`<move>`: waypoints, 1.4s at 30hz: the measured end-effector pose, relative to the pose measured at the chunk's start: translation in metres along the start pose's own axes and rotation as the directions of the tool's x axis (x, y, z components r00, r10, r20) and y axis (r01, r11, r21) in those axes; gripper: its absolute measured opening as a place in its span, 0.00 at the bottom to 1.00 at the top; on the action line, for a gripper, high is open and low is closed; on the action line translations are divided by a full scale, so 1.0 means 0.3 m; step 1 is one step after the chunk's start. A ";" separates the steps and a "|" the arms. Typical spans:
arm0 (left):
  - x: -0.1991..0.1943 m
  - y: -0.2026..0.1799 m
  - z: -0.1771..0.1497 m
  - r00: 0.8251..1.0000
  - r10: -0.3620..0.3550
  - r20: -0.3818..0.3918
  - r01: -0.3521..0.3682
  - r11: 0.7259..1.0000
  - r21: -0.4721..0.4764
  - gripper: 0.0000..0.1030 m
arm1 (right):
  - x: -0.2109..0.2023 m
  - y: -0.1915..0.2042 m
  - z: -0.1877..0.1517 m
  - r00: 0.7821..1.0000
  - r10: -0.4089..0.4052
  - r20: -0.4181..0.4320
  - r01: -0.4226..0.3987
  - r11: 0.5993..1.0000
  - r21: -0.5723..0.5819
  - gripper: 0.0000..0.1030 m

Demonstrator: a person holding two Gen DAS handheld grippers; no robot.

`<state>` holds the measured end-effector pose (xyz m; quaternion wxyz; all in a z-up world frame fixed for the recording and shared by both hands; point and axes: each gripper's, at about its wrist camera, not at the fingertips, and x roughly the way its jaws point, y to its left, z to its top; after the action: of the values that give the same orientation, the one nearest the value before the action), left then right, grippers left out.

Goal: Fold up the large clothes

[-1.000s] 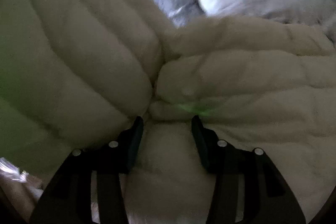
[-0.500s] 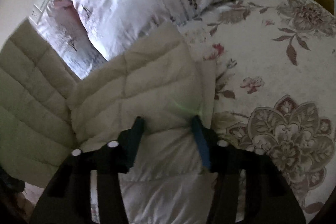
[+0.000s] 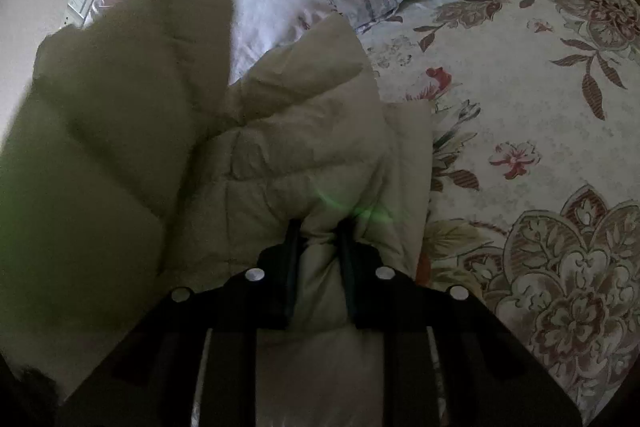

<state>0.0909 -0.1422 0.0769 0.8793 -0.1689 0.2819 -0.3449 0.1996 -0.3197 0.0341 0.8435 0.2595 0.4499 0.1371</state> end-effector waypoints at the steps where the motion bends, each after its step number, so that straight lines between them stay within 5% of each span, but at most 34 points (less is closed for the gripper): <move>1: 0.016 0.000 0.004 1.000 0.004 -0.014 -0.004 1.000 0.004 0.30 | 0.000 0.000 0.003 1.000 -0.001 0.000 0.001 1.000 -0.003 0.21; 6: 0.080 0.023 -0.021 0.994 0.042 -0.097 -0.041 0.999 0.013 0.30 | -0.059 -0.024 0.008 0.998 -0.052 0.028 0.053 0.998 -0.015 0.28; 8: 0.106 0.038 -0.030 0.989 0.049 -0.138 -0.049 0.999 0.001 0.31 | -0.101 -0.048 0.017 0.993 -0.098 0.059 0.099 0.995 -0.001 0.37; 11: 0.140 0.046 -0.041 0.979 0.075 -0.189 -0.075 0.997 0.009 0.31 | -0.186 -0.087 0.046 0.973 -0.190 0.130 0.186 0.981 0.048 0.39; 13: 0.155 0.040 -0.044 0.975 0.092 -0.203 -0.088 0.996 0.031 0.32 | -0.250 -0.087 0.071 0.972 -0.159 0.176 0.148 0.986 0.072 0.43; 17: 0.175 0.027 -0.051 0.966 0.140 -0.217 -0.125 0.989 0.081 0.33 | -0.324 -0.008 0.107 0.975 0.022 0.220 -0.027 0.999 0.020 0.69; 20: 0.184 0.016 -0.054 0.960 0.175 -0.219 -0.151 0.981 0.125 0.35 | -0.327 0.085 0.129 0.972 0.129 0.196 -0.120 0.991 -0.057 0.74; 27: 0.198 -0.014 -0.074 0.942 0.256 -0.215 -0.207 0.952 0.227 0.39 | -0.225 0.212 0.173 0.990 0.050 0.129 -0.031 0.989 -0.143 0.74; 30: 0.206 -0.027 -0.072 0.937 0.274 -0.217 -0.218 0.944 0.248 0.41 | -0.205 0.202 0.188 0.992 0.028 0.125 -0.011 0.991 -0.135 0.66; 33: 0.211 -0.034 -0.071 0.934 0.281 -0.219 -0.222 0.940 0.259 0.45 | -0.176 0.201 0.182 0.994 0.036 0.103 -0.020 0.989 -0.147 0.29; 35: 0.235 -0.065 -0.078 0.935 0.279 -0.221 -0.216 0.938 0.270 0.48 | -0.163 0.194 0.173 0.994 0.015 0.108 0.004 0.985 -0.170 0.17; 42: 0.120 -0.095 -0.041 0.955 0.173 -0.241 -0.109 0.959 0.261 0.51 | -0.092 0.100 0.193 0.995 -0.010 0.095 0.021 0.993 -0.112 0.14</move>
<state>0.0906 -0.1889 0.0677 0.8710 0.0083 0.3619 -0.3321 0.2323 -0.3260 0.0966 0.8782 0.2141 0.4030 0.1434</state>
